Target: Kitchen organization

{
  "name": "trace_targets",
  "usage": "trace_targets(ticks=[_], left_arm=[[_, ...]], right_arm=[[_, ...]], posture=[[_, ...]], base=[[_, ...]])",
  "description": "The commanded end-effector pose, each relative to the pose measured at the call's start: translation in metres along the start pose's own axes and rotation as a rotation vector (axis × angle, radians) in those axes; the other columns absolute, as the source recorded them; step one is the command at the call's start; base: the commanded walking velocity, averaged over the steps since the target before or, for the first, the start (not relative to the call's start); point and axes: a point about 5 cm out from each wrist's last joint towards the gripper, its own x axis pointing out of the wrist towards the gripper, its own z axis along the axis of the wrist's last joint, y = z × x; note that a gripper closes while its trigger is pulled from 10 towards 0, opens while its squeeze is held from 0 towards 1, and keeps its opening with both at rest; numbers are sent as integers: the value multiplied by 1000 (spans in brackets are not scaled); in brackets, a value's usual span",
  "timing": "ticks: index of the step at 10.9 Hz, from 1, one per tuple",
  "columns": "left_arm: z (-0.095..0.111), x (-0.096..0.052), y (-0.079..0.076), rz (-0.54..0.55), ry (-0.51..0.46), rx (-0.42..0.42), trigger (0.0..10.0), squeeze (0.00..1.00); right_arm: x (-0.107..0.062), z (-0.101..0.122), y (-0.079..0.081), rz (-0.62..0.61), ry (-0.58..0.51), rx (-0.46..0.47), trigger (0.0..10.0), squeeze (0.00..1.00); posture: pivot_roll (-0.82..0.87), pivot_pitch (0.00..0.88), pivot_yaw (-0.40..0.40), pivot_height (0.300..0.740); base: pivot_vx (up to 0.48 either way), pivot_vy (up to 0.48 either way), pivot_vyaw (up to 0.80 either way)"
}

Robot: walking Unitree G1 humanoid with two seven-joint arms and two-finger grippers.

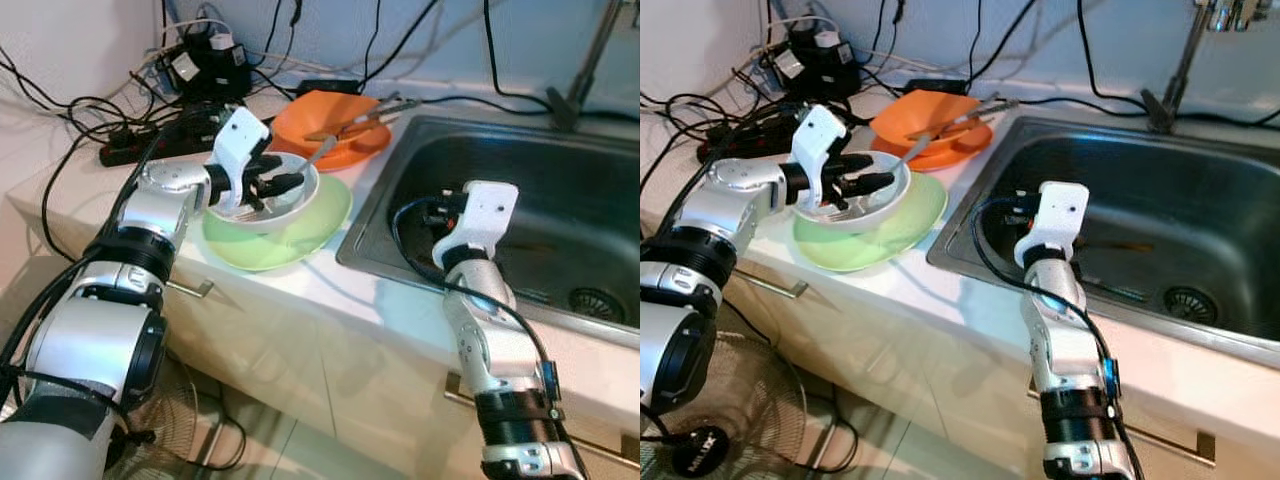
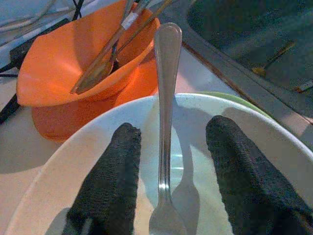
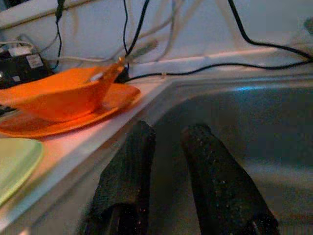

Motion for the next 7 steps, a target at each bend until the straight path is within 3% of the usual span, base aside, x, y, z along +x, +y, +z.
trace_targets(ticks=[1,2,5,7], left_arm=[[6,-5,6,14,0,15,10000,1000],[1,-5,8,33,44,26,10000,0],[-7,-1,4,33,102,15,10000,0],[-25,5,-2,77,177,-34,10000,0]], right_arm=[[-1,3,6,13,-12,1,10000,0],[-1,2,6,10,-10,6,10000,0],[-2,2,6,4,-9,7,10000,0],[-1,3,5,3,-9,5,10000,0]], posture=[[75,69,158,740],[76,72,163,740],[75,77,166,740],[74,76,164,740]], base=[[0,0,0],[0,0,0],[0,0,0],[0,0,0]])
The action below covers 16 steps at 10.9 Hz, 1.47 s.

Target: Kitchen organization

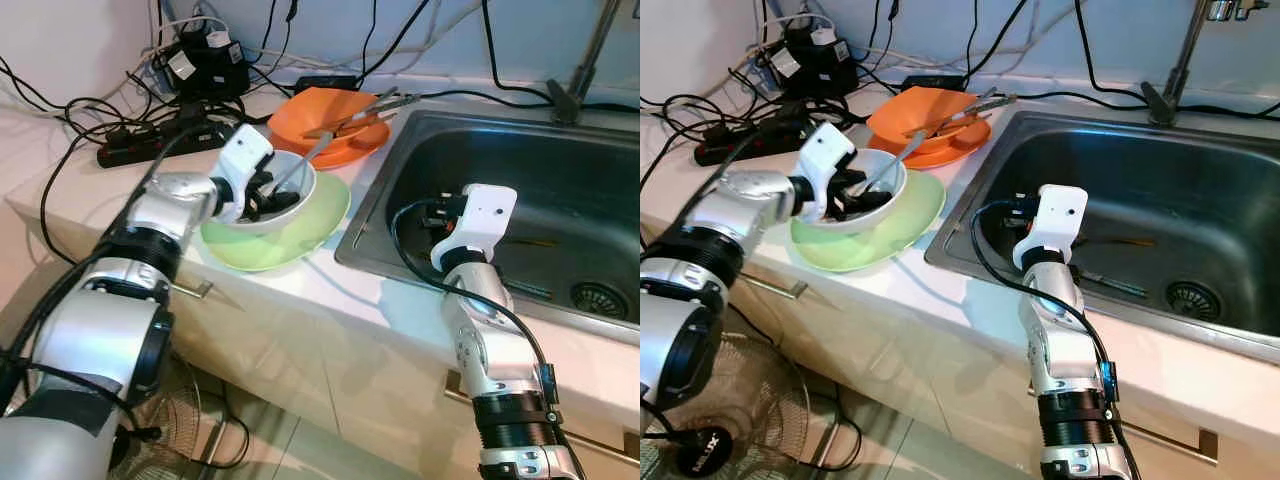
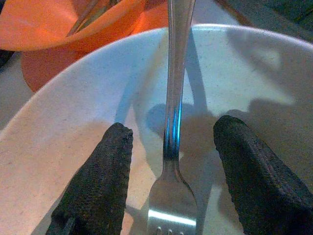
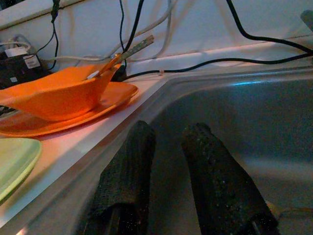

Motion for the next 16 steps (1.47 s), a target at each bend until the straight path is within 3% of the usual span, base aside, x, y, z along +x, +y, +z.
trace_targets(ticks=[1,2,3,7,12,16], left_arm=[[-5,0,1,15,34,-8,10000,0],[-14,4,-4,29,52,-31,8157,0],[-18,7,-6,60,51,-58,0,0],[-20,12,-9,123,18,-104,0,0],[-22,8,-4,163,-5,-127,0,0],[6,1,7,207,-145,-105,0,0]], right_arm=[[-1,1,3,7,0,-3,10000,0],[-1,2,2,5,-3,-4,10000,0],[-3,2,0,0,-3,-10,10000,0],[-3,4,-7,-3,-2,-30,10000,0],[0,5,-5,13,3,-36,10000,0],[3,6,-4,20,-4,-36,10000,0]], posture=[[65,73,166,740],[49,72,165,740],[42,71,162,740],[22,70,141,740],[26,51,133,740],[36,21,128,740]], base=[[0,0,0],[0,0,0],[0,0,0],[0,0,0],[0,0,0],[0,0,0]])
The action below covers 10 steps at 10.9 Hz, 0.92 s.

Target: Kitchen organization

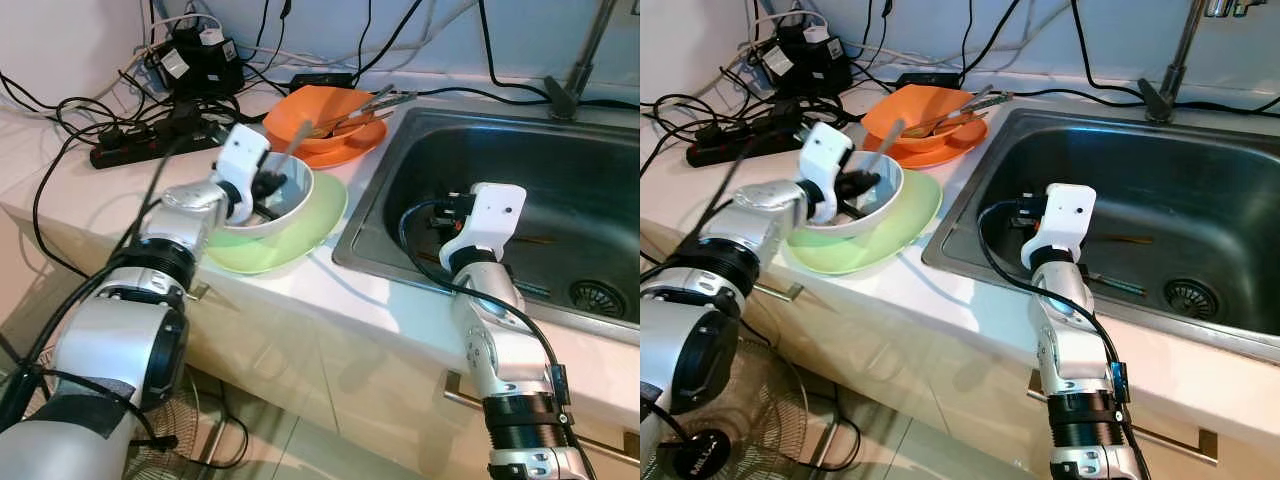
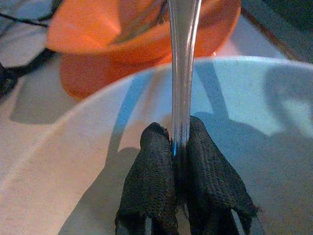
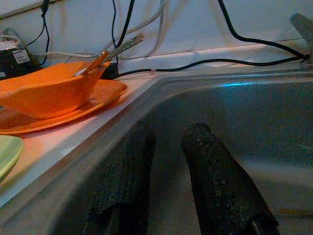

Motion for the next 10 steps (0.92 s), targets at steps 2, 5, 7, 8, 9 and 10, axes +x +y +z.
trace_targets(ticks=[2,5,7,8,9,10], left_arm=[[27,-6,11,42,-116,31,0,0],[100,-23,7,17,-479,149,10000,0],[121,-30,-7,-4,-592,228,10000,0],[122,-25,-24,-8,-614,325,10000,0],[119,-23,-28,-28,-604,317,10000,0],[115,-22,-32,-41,-591,304,10000,0]], right_arm=[[4,3,8,27,-8,5,10000,0],[7,6,8,29,-19,12,10000,0],[10,9,7,26,-32,22,10000,0],[14,18,5,21,-61,59,10000,0],[17,31,3,23,-105,81,10000,1000],[19,45,-2,17,-142,113,10000,1000]], posture=[[39,13,128,740],[48,7,128,740],[54,4,130,740],[50,1,130,740],[41,1,134,740],[29,2,137,740]], base=[[0,0,0],[0,0,0],[0,0,0],[0,0,0],[0,0,0],[0,0,0]])
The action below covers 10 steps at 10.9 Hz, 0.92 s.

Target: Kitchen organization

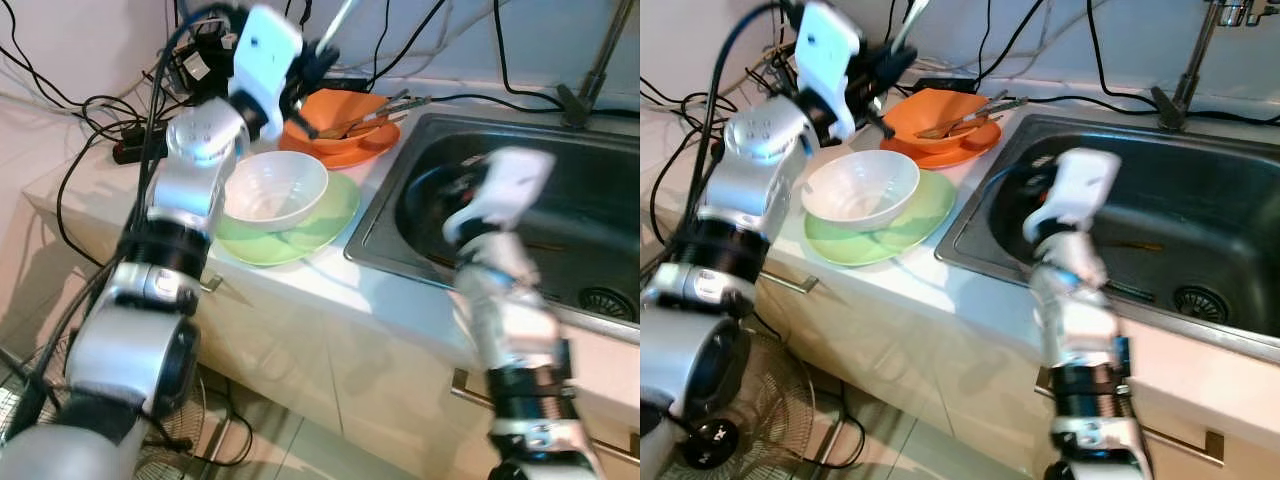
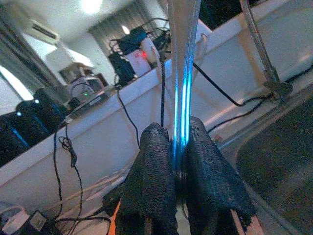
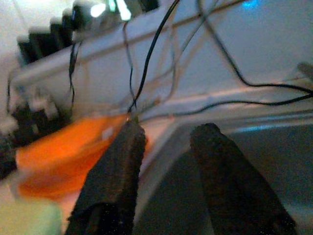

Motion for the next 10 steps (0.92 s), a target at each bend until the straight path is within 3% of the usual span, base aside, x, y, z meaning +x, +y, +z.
trace_targets(ticks=[1,3,4,6,9,10], left_arm=[[-7,0,-12,-8,33,11,10000,0],[-13,0,-24,-16,46,7,10000,0],[-16,-1,-32,-36,62,8,10000,0],[-16,0,-45,-82,81,11,10000,0],[-18,1,-57,-114,92,-12,10000,0],[-22,1,-65,-173,119,-14,10000,0]], right_arm=[[5,20,9,53,-59,94,10000,1000],[5,31,13,109,-89,235,10000,1000],[1,37,22,202,-107,370,10000,0],[-4,45,28,267,-135,518,10000,0],[-12,55,37,385,-172,565,10000,0],[-13,51,39,389,-152,530,10000,0]], posture=[[25,3,137,740],[22,9,142,740],[26,15,144,740],[29,20,148,740],[22,17,153,740],[21,18,154,740]], base=[[0,0,0],[0,0,0],[0,0,0],[0,0,0],[0,0,0],[0,0,0]])
